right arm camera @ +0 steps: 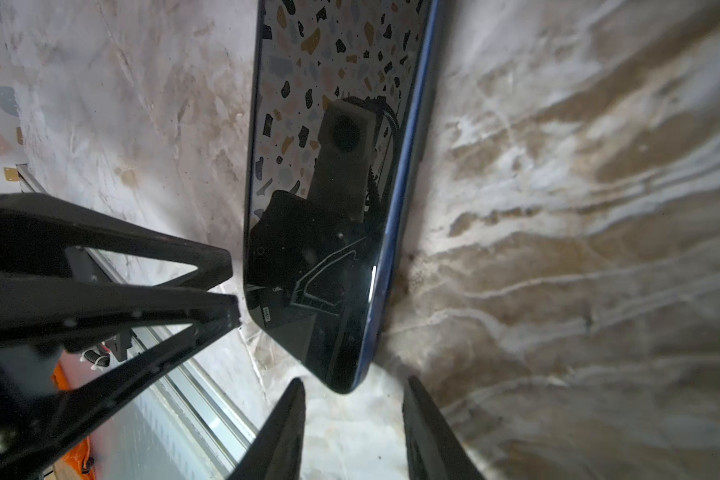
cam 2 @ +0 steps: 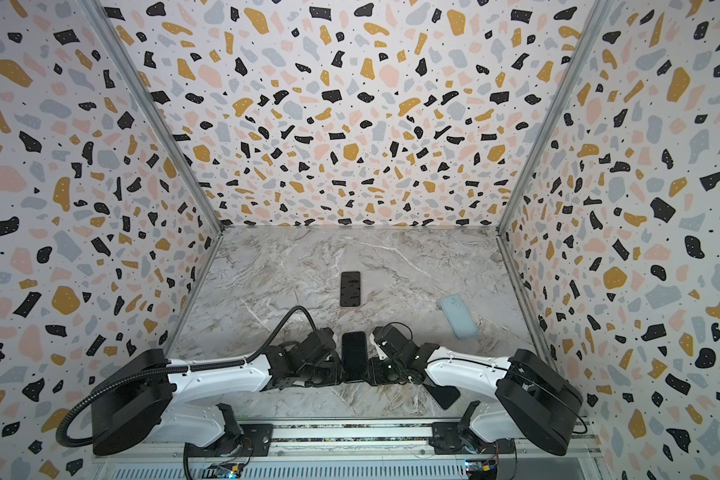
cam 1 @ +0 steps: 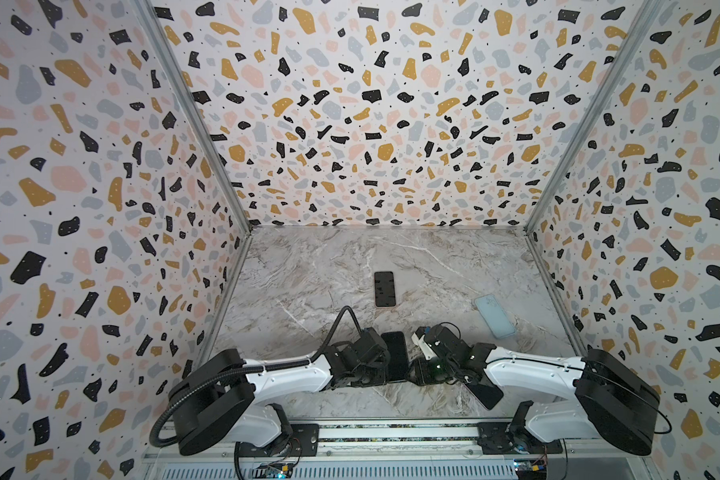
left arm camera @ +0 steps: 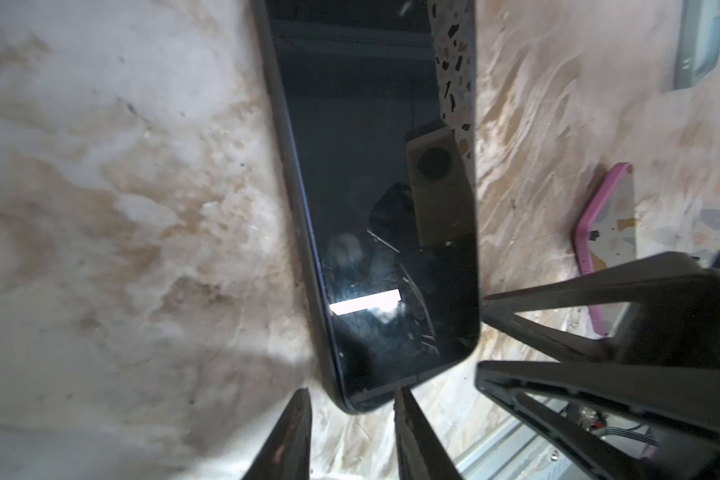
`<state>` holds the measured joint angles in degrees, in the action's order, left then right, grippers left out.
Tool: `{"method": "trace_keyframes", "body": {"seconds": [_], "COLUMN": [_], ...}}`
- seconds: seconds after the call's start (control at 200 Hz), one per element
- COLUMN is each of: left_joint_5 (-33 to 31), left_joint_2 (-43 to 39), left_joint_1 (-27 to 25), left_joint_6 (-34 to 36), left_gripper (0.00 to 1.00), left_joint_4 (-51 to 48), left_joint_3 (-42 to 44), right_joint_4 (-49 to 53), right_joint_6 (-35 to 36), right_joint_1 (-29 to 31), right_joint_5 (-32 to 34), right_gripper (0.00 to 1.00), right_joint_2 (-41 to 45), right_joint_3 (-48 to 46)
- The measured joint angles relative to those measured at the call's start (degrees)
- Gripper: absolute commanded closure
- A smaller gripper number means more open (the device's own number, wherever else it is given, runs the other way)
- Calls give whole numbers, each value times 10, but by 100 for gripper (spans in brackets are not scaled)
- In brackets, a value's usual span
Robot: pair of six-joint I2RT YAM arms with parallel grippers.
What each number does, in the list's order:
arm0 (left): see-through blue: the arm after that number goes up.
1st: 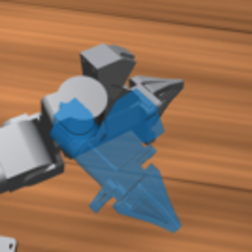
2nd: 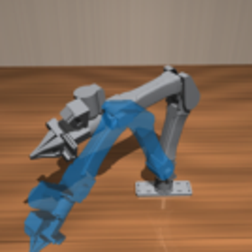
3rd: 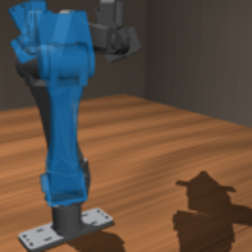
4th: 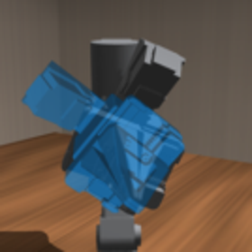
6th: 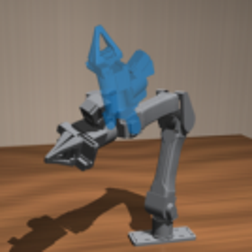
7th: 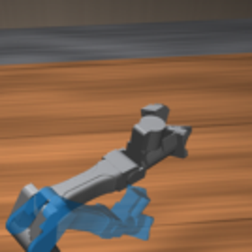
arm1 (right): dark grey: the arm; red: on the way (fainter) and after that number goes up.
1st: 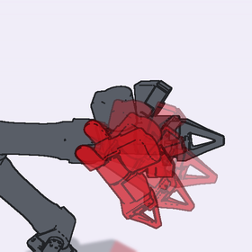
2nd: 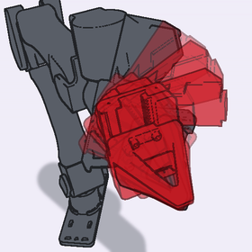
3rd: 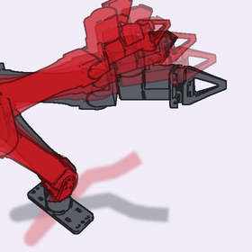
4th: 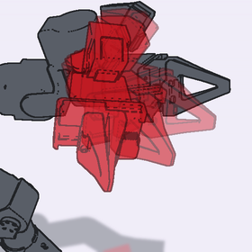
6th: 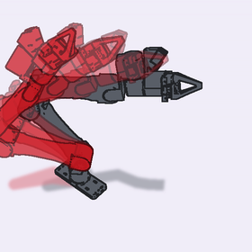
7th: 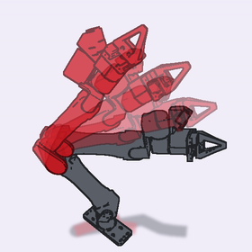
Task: Put the phone into the phone case
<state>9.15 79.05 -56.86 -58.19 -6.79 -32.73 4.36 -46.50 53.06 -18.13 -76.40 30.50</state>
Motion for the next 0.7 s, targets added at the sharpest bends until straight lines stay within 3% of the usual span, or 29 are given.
{"method": "trace_keyframes", "body": {"seconds": [0.35, 0.701], "left_joint_5": [6, 9], "left_joint_2": [12, 12], "left_joint_1": [0, 0], "left_joint_6": [5, 6], "left_gripper": [77, 78], "left_joint_4": [21, 23], "left_joint_3": [9, 9], "right_joint_4": [-3, -7], "right_joint_6": [-7, -3], "right_joint_1": [14, 16], "right_joint_5": [-3, -3], "right_gripper": [67, 71], "right_joint_2": [1, -14], "right_joint_3": [0, 8]}}
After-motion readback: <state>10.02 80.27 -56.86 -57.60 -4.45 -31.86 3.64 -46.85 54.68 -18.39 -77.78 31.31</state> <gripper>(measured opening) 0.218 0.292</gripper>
